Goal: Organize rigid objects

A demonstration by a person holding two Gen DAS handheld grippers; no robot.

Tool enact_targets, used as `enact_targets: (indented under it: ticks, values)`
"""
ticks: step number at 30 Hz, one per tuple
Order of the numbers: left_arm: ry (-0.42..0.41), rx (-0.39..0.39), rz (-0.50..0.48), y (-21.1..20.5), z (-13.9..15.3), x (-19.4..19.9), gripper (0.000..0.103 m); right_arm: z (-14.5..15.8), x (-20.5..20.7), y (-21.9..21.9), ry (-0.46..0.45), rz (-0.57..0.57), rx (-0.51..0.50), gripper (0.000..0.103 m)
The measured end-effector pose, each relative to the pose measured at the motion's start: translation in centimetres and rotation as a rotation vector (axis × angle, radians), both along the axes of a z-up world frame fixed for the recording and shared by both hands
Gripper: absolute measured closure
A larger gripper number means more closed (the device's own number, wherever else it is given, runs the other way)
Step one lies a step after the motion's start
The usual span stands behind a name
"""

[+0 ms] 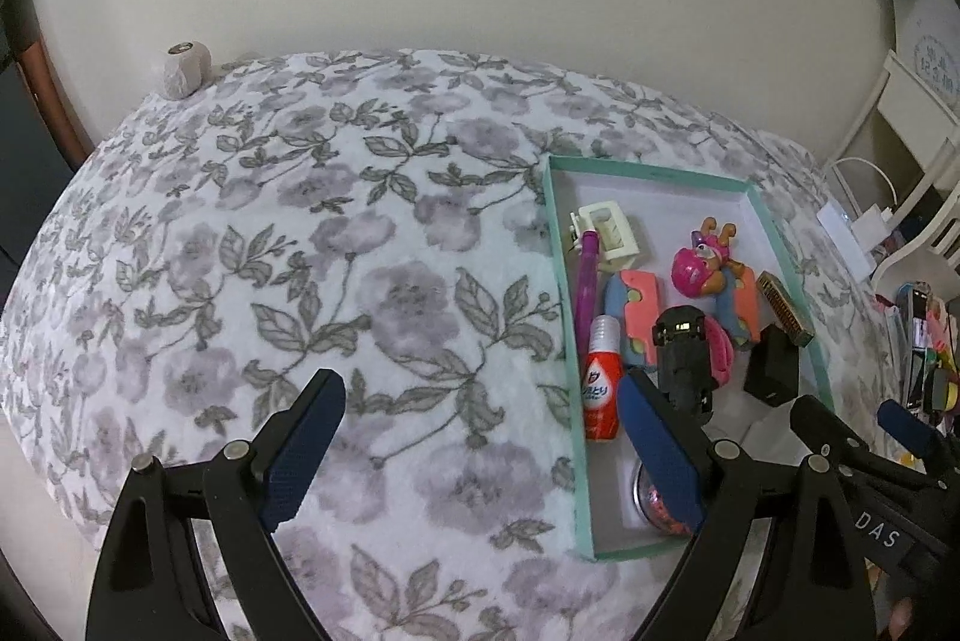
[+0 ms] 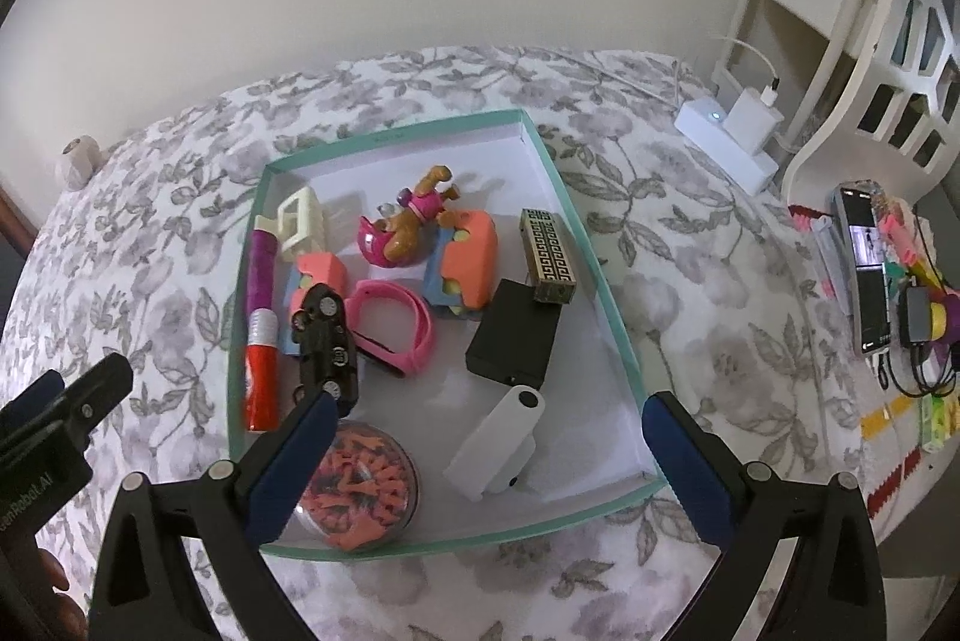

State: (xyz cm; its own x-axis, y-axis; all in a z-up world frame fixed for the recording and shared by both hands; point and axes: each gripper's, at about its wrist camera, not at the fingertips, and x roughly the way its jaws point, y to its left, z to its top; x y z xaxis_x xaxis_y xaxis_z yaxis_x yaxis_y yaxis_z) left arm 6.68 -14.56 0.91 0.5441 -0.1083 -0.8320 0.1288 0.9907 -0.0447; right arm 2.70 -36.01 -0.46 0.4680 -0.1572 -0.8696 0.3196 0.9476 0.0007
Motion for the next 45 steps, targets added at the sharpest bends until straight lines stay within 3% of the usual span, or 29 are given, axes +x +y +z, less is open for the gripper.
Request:
enact_targets:
  ticks: [18,45]
  values:
    - [-0.046,-0.017,0.003,3.0,2.2,-3.4,0.011,2.3,-2.9,1.6,-0.056,0.006,-0.016,0.0]
    - [-0.037,0.016,-0.01,4.1,2.3,-5.8,0.011,3.7,-5.9,3.6,-0.095,0.033,-0.055,0.0]
